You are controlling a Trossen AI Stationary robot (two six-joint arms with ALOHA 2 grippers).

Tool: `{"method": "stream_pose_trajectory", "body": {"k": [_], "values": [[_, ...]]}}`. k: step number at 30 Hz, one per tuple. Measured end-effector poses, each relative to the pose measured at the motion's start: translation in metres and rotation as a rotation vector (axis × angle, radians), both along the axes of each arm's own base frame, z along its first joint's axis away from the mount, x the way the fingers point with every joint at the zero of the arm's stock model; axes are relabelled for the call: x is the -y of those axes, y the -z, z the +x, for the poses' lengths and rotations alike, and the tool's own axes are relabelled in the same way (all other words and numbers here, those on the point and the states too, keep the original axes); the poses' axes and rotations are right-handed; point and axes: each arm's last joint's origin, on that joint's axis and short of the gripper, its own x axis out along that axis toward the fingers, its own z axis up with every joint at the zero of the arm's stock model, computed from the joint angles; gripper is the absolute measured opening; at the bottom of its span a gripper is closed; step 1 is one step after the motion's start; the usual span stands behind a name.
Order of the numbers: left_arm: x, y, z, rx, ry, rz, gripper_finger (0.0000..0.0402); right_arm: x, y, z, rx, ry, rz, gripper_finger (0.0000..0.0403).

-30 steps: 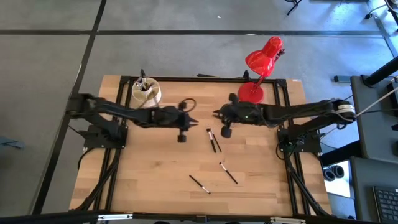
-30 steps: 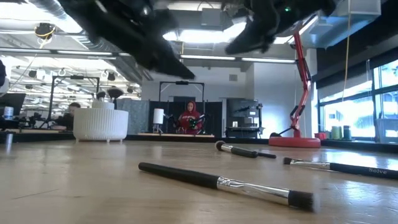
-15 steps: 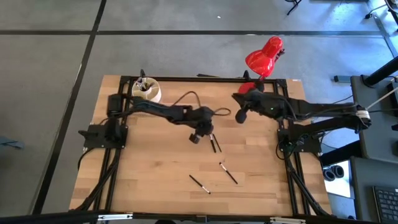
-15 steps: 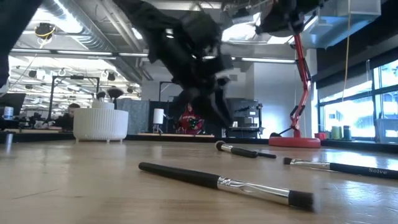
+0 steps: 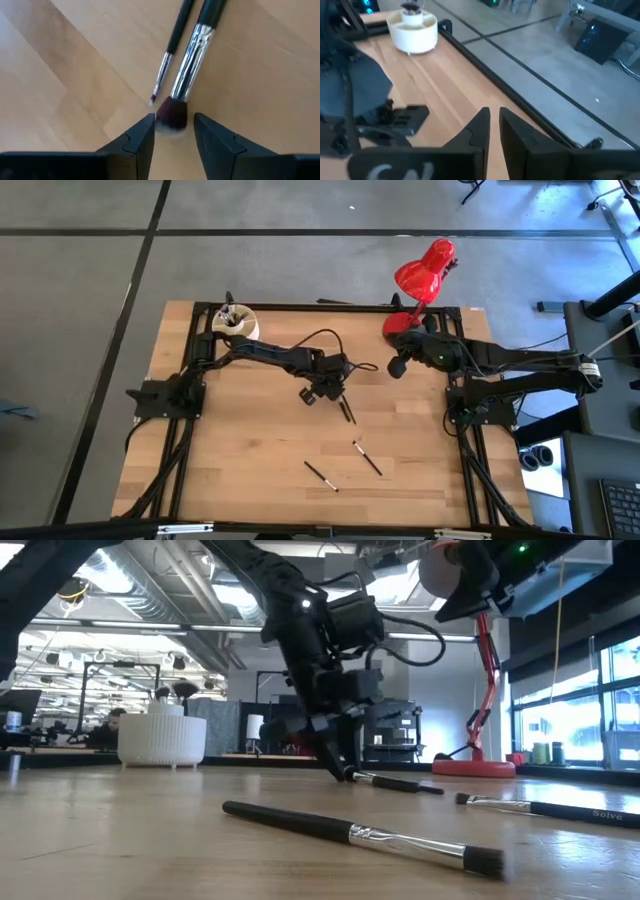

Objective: Put items in baskets/containers
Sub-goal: Put the blush brush into the organizer

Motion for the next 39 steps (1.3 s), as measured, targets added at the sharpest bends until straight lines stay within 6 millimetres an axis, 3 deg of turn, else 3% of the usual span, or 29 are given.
{"method": "stream_pose_trajectory", "body": {"k": [4, 15, 20, 24, 30, 39], "values": [[-0.003, 0.001, -0.004, -0.044, 0.014, 0.018, 0.0115, 0.000, 0.002, -0.001, -0.022, 0.003, 0.007, 0.0043], [0.002, 0.003, -0.003, -0.050, 0.022, 0.032, 0.0006, 0.000, 0.002, -0.001, -0.017, 0.004, 0.008, 0.0043], [0.007, 0.001, -0.006, -0.118, -0.002, 0.286, 0.0006, 0.000, 0.003, -0.001, -0.030, 0.003, 0.007, 0.0043], [0.008, -0.021, -0.013, -0.168, -0.001, 0.522, 0.0004, 0.000, 0.003, -0.001, -0.034, 0.002, 0.004, 0.0043], [0.007, -0.065, -0.033, -0.174, -0.002, 0.547, 0.0003, 0.000, 0.003, -0.001, -0.036, 0.000, 0.002, 0.0043], [-0.015, -0.130, -0.092, -0.316, -0.190, 0.753, 0.0003, 0.000, 0.003, -0.001, -0.037, 0.002, 0.001, 0.0043]]}}
